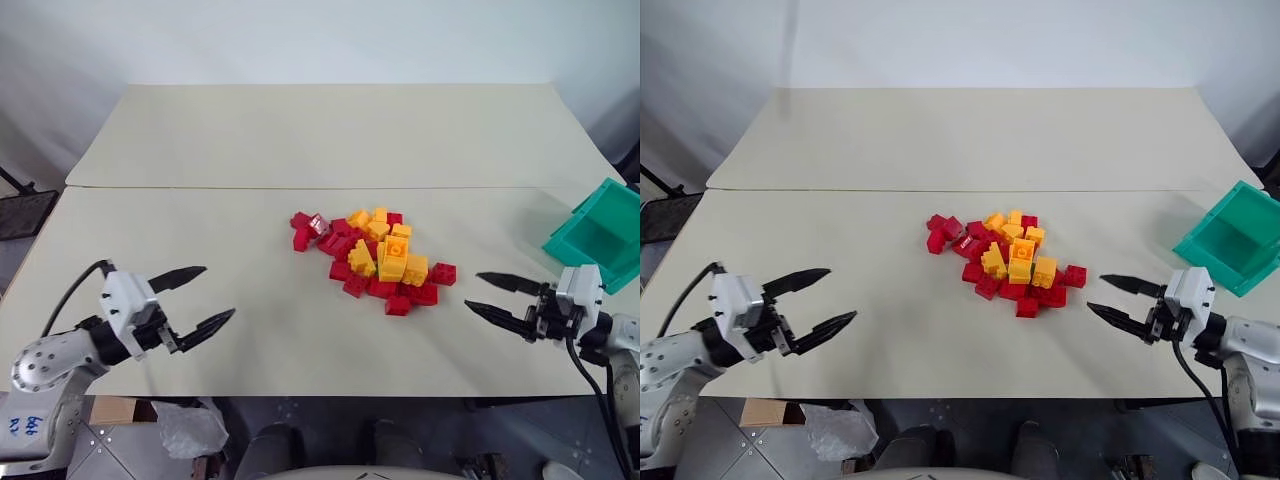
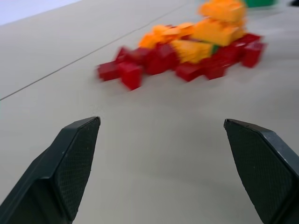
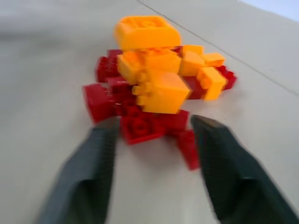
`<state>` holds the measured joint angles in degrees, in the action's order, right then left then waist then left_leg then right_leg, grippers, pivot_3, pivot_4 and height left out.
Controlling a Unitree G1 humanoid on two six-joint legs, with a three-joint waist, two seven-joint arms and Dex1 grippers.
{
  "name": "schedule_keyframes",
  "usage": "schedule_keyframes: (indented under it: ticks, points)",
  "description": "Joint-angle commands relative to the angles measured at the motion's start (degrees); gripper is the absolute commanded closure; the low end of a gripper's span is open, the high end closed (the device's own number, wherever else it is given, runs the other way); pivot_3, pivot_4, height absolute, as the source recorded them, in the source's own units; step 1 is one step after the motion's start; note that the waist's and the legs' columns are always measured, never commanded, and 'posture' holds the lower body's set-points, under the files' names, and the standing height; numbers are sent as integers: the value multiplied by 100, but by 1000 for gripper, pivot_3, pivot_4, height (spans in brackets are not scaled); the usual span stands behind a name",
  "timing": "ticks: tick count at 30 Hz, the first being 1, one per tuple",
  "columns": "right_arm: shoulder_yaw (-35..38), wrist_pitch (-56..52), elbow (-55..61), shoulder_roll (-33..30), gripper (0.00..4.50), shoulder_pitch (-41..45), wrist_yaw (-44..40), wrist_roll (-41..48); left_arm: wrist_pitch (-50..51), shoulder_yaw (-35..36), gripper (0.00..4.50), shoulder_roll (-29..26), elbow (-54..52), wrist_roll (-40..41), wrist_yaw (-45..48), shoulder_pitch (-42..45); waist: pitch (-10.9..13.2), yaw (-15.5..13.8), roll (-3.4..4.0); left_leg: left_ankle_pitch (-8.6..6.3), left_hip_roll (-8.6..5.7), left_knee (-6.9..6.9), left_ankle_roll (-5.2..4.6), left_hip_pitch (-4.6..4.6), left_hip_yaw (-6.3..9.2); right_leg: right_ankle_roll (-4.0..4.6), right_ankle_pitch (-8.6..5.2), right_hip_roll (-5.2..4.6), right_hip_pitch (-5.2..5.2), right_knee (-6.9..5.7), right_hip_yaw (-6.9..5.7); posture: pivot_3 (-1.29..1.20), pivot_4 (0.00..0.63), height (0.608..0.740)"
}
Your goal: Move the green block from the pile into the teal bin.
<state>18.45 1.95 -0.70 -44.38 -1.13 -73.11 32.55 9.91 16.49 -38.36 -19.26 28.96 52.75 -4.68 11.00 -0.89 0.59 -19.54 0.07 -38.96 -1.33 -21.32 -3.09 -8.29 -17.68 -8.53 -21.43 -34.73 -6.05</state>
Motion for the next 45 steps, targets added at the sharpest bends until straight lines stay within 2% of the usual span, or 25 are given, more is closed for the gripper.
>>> schedule_keyframes:
  ticks: [1, 4, 5, 12, 18, 23, 27, 33, 39, 42, 45]
  points:
    - [17, -346, 803, -93, 3360, -315, -88, 294, -110, -385, 0, -57, -35, -45, 299, 215, 0, -25, -1, 0, 1, -1, 0, 0, 0, 0, 0, 1, 0, 0, 0, 0, 150, 740]
    - [-386, -548, 1289, 62, 4413, -392, 70, 192, -188, -659, 0, -7, 68, -151, 398, 397, 0, -22, 0, 0, 1, -2, 0, 3, -7, 0, 0, 1, 0, 1, 4, 0, 150, 740]
    - [-558, -601, 1382, 114, 4469, -349, 153, 94, -191, -674, 0, 13, 106, -150, 390, 438, 0, -16, -1, 0, 2, -2, 0, 6, -10, 0, 0, 2, 0, 0, 5, 0, 150, 740]
    - [-1847, -1435, 1642, 791, 4469, 657, 1090, -361, -232, -434, 0, 124, 321, -108, 115, 429, 0, 7, -1, 0, 2, -3, 1, 4, -8, 0, 0, 2, -5, -3, 7, 0, 150, 740]
    - [-2589, -1341, 683, 1795, 4469, 1919, 1937, -1226, -208, -322, 0, 259, 310, -94, -91, 245, 0, 46, -1, 0, 1, -2, 2, 2, -4, 0, 0, 1, -8, -8, 3, 0, 150, 740]
    - [-2504, -438, -789, 1947, 4469, 2821, 2399, -2023, -113, -242, 0, 311, 157, 6, -227, 149, 0, 76, -2, 0, -7, -4, 2, 0, 2, 0, 0, -2, -10, -17, 0, 0, 150, 740]
    - [-2094, 181, -2216, 1867, 4469, 3540, 2684, -2190, 36, -159, 0, 397, 131, 167, -401, 232, 0, 119, -2, 0, -7, -4, 1, -1, 4, 0, 0, -2, -10, -20, -5, 0, 150, 740]
    - [-2091, 747, -3449, 1867, 4469, 4065, 2474, -2408, 26, -275, 0, 430, 187, 92, -421, 287, -4, 147, -7, 0, -3, -5, 2, 3, 2, 0, 0, 0, -7, -24, -7, 0, 150, 740]
    - [-2308, 1013, -3030, 2026, 4469, 3884, 1898, -2351, 72, -257, 0, 424, 120, 105, -454, 221, -6, 202, -11, 1, 0, -8, 2, 3, 4, 0, 0, 0, -4, -27, -7, 0, 150, 740]
    - [-2506, 1056, -2430, 1779, 4469, 3512, 1277, -2281, 279, -137, 0, 420, 38, 276, -537, 135, -6, 206, -10, 0, -2, -8, 2, 1, 6, 0, 0, -1, -5, -25, -7, 0, 150, 740]
    - [-2389, 965, -2225, 1665, 4469, 3371, 1180, -2176, 428, -83, 0, 406, -32, 380, -565, 89, -6, 219, -10, 0, -2, -8, 1, 1, 9, -1, 0, -2, -5, -24, -7, 0, 150, 740]
